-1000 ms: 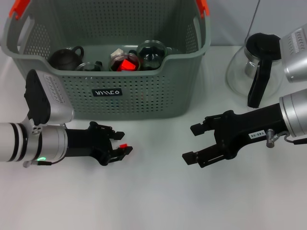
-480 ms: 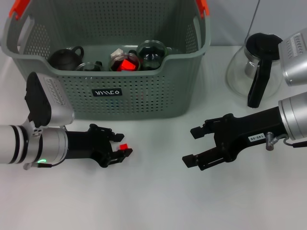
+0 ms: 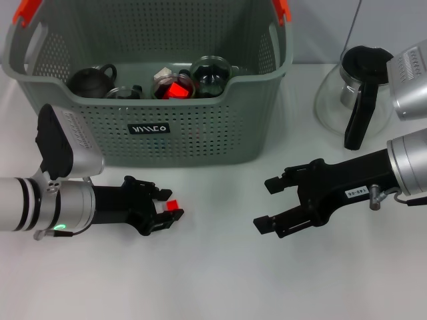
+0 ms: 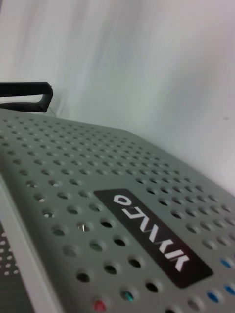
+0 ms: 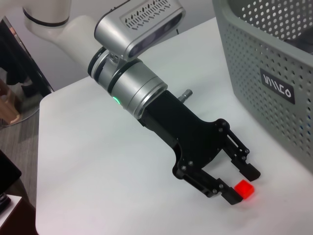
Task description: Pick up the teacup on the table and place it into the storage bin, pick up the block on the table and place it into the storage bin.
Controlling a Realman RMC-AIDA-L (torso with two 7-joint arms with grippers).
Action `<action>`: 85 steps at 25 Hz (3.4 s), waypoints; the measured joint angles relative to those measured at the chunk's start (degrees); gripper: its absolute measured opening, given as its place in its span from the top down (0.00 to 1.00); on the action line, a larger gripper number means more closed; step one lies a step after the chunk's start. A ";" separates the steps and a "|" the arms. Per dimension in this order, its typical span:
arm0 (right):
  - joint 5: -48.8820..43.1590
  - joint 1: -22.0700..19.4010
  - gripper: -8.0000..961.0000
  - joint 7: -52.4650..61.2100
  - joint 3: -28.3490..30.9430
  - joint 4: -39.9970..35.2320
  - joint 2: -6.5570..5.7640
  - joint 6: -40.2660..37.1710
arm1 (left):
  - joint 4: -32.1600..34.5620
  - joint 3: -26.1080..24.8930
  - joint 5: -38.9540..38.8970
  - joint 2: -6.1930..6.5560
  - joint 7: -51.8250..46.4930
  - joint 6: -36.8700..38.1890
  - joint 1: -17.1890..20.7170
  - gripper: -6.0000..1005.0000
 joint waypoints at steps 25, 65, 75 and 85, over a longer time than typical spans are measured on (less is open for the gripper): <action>-0.03 -0.27 0.03 -0.02 -0.08 0.04 -0.01 -0.05 | 4.56 -4.78 0.72 0.12 -9.54 10.63 -0.81 0.82; -0.71 0.06 0.04 -7.85 2.96 7.18 -1.25 -1.35 | 11.10 -17.11 -30.46 3.55 -15.92 44.24 -0.10 0.28; -0.53 0.20 0.03 -17.42 5.84 11.38 -0.30 -2.24 | 10.95 -16.06 -6.62 0.63 -4.61 38.79 3.38 0.05; -0.49 0.45 0.04 -18.17 5.65 12.30 0.22 0.39 | 7.68 -11.72 -3.04 0.61 -3.02 29.52 2.48 0.05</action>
